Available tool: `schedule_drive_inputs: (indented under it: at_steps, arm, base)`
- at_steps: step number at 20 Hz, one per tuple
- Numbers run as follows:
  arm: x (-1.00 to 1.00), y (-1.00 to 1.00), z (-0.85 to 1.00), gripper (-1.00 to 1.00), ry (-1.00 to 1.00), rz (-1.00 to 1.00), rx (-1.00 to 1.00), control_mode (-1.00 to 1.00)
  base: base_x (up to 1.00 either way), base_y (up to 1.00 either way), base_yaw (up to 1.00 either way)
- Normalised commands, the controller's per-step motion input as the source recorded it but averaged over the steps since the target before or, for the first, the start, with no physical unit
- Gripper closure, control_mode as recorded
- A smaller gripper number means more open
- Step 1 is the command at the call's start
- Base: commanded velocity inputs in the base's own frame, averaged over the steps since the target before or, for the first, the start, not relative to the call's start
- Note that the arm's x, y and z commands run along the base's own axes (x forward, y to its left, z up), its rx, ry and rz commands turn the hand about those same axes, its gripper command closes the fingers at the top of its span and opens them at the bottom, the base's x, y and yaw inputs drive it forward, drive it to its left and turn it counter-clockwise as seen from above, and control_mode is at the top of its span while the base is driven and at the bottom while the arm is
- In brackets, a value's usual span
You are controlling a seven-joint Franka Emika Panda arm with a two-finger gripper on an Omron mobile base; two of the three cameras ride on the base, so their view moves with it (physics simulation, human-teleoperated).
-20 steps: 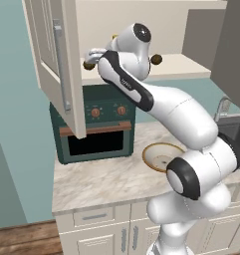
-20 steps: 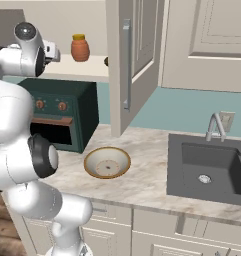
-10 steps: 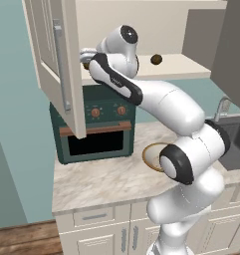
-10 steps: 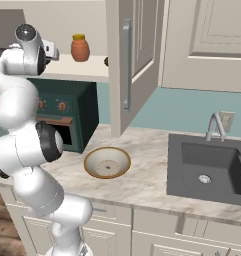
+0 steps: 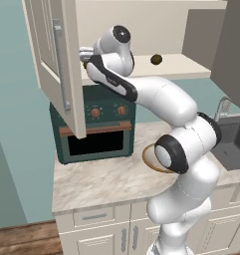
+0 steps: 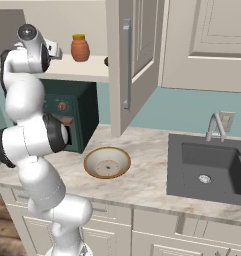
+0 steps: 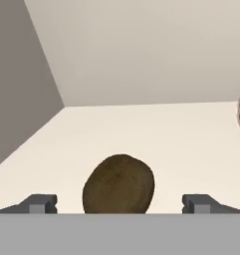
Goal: Open the cabinet. Pick the kiwi and kiwi from the cabinet and place them into the bowl. Then close the cabinet.
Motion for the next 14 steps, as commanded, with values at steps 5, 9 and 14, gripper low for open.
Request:
schedule_drive_inputs:
  at_steps: [5, 9, 14]
  arm:
    - [0.18, 0.02, -0.16, -1.00, 0.01, -0.08, 0.00, -1.00]
    - [0.15, 0.10, -0.30, -1.00, 0.03, -0.07, 0.00, -1.00]
    - [0.24, 0.25, -0.41, -1.00, 0.08, -0.05, 0.00, -1.00]
  base:
    - [0.00, 0.00, 0.00]
    - [0.00, 0.00, 0.00]
    - [0.00, 0.00, 0.00]
